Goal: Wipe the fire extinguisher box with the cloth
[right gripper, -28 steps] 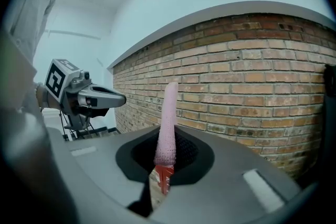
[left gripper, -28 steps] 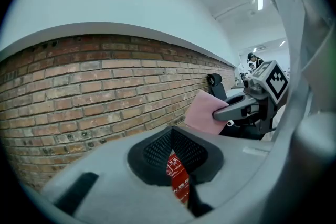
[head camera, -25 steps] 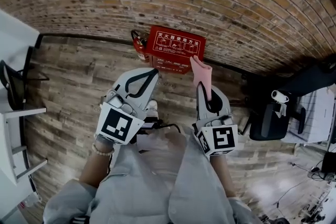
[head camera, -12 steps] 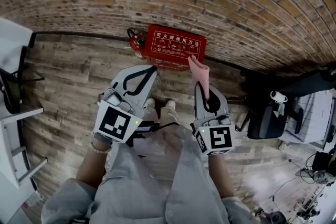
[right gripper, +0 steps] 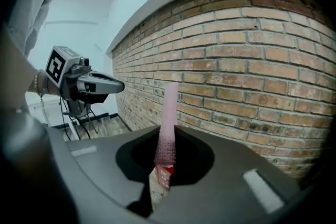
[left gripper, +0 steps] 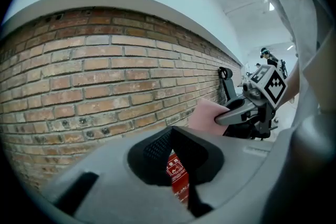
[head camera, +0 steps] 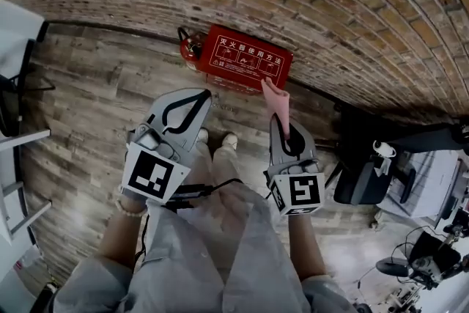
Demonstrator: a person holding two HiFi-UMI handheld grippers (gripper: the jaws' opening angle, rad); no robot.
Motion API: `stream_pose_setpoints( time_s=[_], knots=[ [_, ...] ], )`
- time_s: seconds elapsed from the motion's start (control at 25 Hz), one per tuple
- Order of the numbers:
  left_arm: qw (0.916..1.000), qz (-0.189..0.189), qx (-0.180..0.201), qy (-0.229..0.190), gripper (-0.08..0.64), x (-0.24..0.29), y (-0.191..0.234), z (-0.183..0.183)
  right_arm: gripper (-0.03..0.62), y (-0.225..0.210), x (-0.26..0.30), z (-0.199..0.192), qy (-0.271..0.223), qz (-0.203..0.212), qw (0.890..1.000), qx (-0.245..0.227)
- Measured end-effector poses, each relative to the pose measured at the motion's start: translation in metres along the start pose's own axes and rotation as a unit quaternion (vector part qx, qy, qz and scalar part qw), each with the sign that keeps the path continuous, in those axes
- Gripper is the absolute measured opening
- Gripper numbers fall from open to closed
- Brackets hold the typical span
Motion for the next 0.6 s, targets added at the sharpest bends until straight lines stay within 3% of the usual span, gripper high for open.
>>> stream_pose_setpoints(
  time_s=[0.36, 0.6],
  knots=[
    [0.9996, 0.026, -0.011, -0.002, -0.003, 0.012, 0.034, -0.031, 0.017, 0.005, 0.071, -0.025, 0.011, 0.041, 0.999, -0.024],
    [0.9985, 0.052, -0.015, 0.009, -0.003, 0.020, 0.063, -0.059, 0.017, 0.014, 0.127, -0.029, -0.006, 0.070, 0.997, -0.030]
  ],
)
Point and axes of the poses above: the fingertips, and each gripper's own axes: x forward along the fingers, y to its left, z out of its top, the point moved 7 cm from there along -x, backward along the fingers, and after that the axes turned 15 degrees about -x, right-handed, at the moved point
